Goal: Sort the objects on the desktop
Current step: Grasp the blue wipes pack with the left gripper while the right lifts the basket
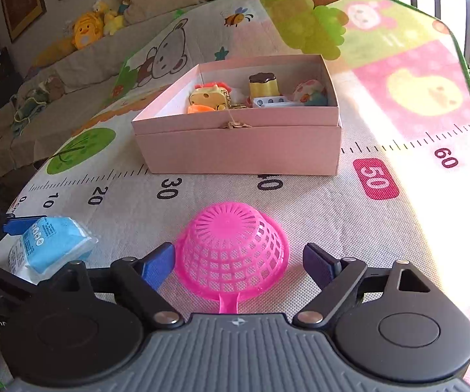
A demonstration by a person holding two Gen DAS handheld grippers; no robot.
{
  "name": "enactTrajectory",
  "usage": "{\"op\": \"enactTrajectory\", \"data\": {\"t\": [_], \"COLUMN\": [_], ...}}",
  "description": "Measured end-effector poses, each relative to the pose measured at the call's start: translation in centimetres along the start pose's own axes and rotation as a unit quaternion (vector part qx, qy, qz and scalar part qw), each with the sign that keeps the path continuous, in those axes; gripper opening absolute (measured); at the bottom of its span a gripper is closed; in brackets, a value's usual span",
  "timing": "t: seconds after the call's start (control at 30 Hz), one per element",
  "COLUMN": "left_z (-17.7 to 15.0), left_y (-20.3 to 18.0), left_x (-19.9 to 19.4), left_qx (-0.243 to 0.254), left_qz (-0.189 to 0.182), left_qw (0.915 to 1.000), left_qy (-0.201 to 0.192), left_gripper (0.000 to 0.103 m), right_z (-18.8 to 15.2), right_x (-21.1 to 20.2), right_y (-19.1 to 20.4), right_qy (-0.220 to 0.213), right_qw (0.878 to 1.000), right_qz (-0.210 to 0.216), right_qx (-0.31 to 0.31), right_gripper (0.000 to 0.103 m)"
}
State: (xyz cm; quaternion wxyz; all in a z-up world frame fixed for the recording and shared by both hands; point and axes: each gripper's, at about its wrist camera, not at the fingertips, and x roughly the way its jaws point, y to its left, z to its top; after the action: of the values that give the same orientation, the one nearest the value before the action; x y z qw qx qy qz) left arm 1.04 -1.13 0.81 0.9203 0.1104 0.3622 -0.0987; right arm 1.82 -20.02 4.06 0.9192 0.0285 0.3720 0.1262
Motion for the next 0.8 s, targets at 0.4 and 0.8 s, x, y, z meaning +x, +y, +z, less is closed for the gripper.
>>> {"op": "enactTrajectory", "data": {"t": [0.4, 0.8], "left_z": [0.4, -0.1], "left_y": [1.4, 0.3], "left_x": [0.4, -1.3], "left_qx": [-0.034, -0.037], "left_qz": [0.014, -0.010], "left_qw": [0.9992, 0.9992], "left_qy": [0.017, -0.005], "left_gripper": [0.103, 0.060], "right_z": [-1.1, -1.6], "right_x": [0.0, -0.8], "right_y": [0.9, 2.3], "right_qy": [-0.009, -0.014], "right_qw": [0.999, 0.995], "right_qz": [-0.003, -0.014], "right_qx": [-0.034, -0.095], "right_gripper": [0.098, 0.098]}}
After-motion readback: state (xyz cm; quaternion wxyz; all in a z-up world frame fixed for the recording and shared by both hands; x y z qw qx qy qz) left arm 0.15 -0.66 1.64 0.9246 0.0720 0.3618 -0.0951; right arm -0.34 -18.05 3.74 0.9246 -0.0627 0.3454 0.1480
